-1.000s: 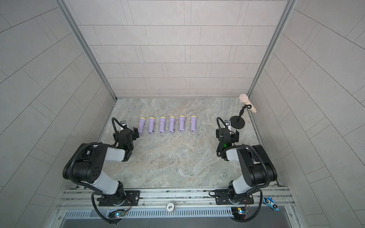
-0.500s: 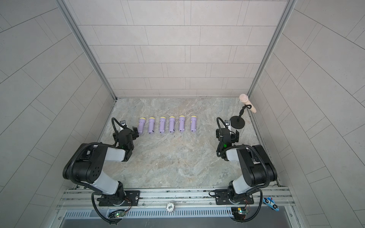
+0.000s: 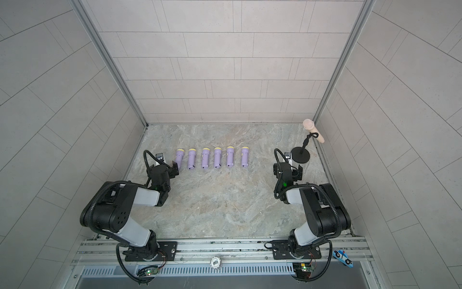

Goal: Close the plug at the bottom of the flashlight
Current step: Reset both arms

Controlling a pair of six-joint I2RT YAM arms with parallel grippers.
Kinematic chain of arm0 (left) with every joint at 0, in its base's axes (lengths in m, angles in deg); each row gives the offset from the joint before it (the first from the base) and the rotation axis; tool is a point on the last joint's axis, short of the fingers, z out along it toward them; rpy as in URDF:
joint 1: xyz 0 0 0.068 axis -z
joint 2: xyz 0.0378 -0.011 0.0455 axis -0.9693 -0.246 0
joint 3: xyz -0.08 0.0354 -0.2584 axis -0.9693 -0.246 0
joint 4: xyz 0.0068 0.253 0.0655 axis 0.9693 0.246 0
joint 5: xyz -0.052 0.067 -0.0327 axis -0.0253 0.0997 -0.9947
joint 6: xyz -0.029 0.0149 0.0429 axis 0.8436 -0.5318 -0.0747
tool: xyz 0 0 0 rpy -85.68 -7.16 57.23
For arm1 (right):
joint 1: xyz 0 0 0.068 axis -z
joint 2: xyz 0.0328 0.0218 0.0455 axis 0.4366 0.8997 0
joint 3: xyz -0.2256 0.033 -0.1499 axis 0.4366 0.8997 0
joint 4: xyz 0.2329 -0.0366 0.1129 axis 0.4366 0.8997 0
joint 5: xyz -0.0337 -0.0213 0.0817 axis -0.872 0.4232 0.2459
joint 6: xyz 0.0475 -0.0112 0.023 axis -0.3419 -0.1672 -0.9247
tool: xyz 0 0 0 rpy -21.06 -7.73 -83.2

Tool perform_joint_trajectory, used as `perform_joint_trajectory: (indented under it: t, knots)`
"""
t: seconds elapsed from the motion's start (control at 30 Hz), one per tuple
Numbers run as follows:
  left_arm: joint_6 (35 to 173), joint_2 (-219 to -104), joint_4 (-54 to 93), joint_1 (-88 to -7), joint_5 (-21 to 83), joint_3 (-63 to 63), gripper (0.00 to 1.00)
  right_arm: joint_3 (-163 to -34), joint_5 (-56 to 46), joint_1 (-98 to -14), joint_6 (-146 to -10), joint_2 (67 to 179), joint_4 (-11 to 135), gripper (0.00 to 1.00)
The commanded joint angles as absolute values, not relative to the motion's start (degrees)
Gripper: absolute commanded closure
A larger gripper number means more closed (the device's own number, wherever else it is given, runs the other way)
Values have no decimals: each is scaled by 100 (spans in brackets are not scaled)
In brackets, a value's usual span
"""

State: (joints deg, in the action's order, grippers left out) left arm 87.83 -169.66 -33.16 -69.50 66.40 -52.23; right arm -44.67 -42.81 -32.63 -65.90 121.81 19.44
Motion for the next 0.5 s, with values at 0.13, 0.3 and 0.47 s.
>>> perform_joint_trajectory:
  t: [0.13, 0.3, 0.47]
  knots:
    - [8900, -16970, -3229, -7003, 6882, -5089, 0, -4539, -4376, -3272, -6613, 12117, 1897, 0]
    - [8896, -16974, -3244, -6999, 6900, -5092, 0, -4531, -4373, -3274, -6612, 12117, 1891, 0]
    - [8898, -16973, -3226, -7003, 6904, -5083, 0, -4535, -4374, -3270, -6609, 12117, 1896, 0]
